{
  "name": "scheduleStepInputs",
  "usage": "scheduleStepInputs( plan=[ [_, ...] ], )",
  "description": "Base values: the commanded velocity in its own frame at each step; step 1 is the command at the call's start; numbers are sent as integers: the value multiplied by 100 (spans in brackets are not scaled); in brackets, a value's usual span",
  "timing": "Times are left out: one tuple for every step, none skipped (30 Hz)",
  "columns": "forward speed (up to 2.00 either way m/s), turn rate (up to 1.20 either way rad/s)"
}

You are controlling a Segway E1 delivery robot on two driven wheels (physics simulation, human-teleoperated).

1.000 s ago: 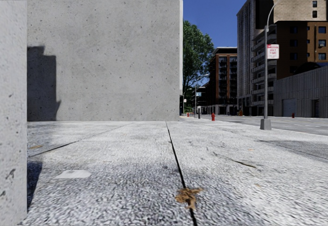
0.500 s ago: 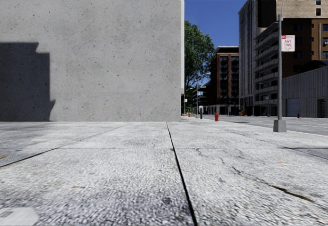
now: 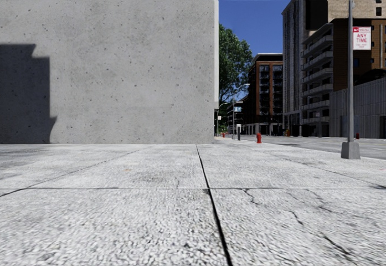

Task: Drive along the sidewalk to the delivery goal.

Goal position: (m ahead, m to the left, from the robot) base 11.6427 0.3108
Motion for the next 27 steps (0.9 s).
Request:
scheduleStepInputs(
  plan=[
    [200,14],
    [200,19],
    [200,20],
    [200,20],
    [200,21],
    [200,21],
    [200,16],
    [200,16],
    [200,0],
    [200,0],
    [200,0],
    [200,0],
    [200,0],
    [200,0],
    [200,0],
    [200,0],
    [200,0],
    [200,0],
    [200,0],
    [200,0],
    [200,0],
    [200,0],
    [200,0],
    [200,0],
    [200,0],
    [200,0],
    [200,0]
  ],
)
